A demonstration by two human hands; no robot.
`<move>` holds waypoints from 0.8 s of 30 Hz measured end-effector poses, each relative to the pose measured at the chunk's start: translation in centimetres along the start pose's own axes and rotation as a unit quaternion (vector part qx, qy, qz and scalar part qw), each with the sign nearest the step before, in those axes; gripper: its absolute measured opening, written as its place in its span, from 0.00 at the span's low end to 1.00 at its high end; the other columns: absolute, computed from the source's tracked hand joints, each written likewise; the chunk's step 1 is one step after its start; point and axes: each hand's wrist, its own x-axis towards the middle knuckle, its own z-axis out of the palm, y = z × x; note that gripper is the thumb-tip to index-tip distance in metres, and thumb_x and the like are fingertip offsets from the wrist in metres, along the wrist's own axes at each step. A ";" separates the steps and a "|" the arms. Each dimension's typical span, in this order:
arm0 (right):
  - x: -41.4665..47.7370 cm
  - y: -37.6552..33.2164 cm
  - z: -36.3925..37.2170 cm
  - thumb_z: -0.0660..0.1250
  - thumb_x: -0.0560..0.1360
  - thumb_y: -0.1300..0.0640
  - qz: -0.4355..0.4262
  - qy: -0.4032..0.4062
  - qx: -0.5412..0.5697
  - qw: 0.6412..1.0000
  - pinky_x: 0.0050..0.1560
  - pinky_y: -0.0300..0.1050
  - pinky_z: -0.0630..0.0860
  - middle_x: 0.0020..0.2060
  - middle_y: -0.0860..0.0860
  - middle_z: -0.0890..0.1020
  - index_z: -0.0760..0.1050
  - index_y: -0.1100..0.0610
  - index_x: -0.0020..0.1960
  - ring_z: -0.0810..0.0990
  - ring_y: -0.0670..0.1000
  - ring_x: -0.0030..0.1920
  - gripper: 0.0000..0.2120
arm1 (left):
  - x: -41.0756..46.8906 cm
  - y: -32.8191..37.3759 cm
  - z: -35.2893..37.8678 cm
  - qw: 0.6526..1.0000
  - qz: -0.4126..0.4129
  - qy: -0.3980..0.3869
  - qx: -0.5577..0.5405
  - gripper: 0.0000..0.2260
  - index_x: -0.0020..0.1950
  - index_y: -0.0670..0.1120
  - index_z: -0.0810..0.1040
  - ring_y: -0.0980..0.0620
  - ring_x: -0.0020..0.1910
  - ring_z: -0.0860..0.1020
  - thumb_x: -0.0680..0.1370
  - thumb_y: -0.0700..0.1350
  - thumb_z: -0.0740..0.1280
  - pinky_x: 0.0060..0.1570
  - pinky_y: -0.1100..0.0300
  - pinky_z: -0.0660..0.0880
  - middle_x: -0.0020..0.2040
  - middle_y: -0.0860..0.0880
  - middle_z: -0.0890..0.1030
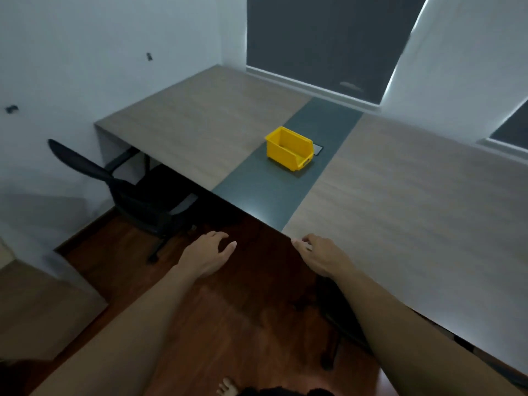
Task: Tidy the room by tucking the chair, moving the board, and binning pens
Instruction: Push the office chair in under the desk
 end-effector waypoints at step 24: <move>18.7 -34.3 12.3 0.47 0.80 0.24 -0.187 -0.078 -0.062 0.977 0.64 0.58 0.78 0.67 0.52 0.80 0.72 0.53 0.75 0.79 0.55 0.65 0.40 | -0.7 -31.0 -13.2 0.975 -0.179 0.105 -0.086 0.33 0.77 0.54 0.72 0.50 0.77 0.70 0.80 0.73 0.53 0.75 0.47 0.70 0.77 0.51 0.73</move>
